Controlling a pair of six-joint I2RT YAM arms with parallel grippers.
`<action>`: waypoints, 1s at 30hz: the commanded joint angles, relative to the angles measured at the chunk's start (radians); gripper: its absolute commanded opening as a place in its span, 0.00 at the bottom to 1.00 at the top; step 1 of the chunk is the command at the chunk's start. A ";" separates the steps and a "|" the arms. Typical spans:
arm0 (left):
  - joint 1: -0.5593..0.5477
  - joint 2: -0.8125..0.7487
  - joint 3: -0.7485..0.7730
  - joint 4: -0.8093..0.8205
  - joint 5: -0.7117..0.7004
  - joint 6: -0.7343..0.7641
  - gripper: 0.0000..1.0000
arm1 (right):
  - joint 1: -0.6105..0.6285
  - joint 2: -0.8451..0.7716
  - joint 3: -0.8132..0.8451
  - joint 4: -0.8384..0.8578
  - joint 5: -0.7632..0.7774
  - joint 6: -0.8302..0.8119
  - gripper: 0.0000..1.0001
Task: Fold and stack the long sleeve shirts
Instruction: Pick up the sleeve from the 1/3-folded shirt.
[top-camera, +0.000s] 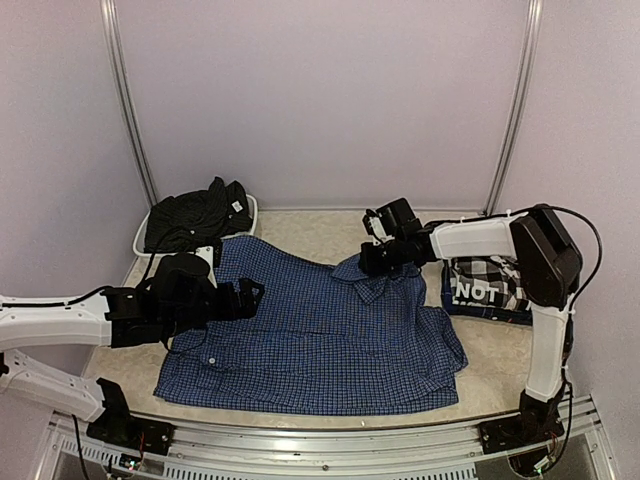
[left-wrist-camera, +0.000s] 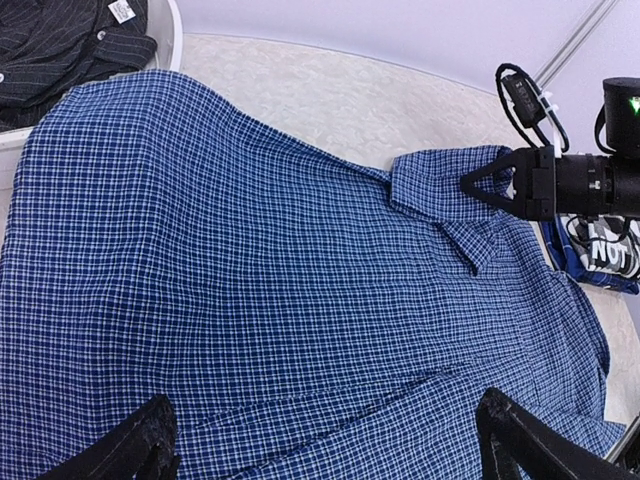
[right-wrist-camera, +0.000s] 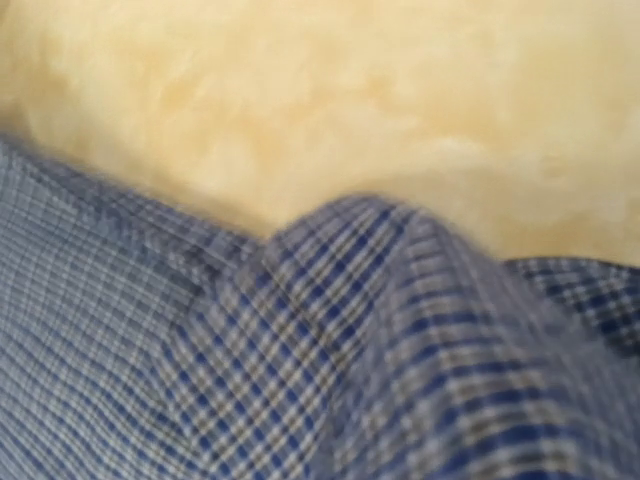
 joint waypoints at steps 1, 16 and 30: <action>0.010 0.000 0.010 0.032 0.010 0.011 0.99 | -0.023 -0.029 0.083 0.025 0.000 -0.047 0.00; 0.016 0.041 0.025 0.050 0.013 0.031 0.99 | -0.182 -0.168 0.270 0.106 -0.254 -0.075 0.00; 0.029 0.067 0.030 0.050 0.021 0.042 0.99 | -0.212 -0.132 0.416 0.131 -0.445 -0.049 0.00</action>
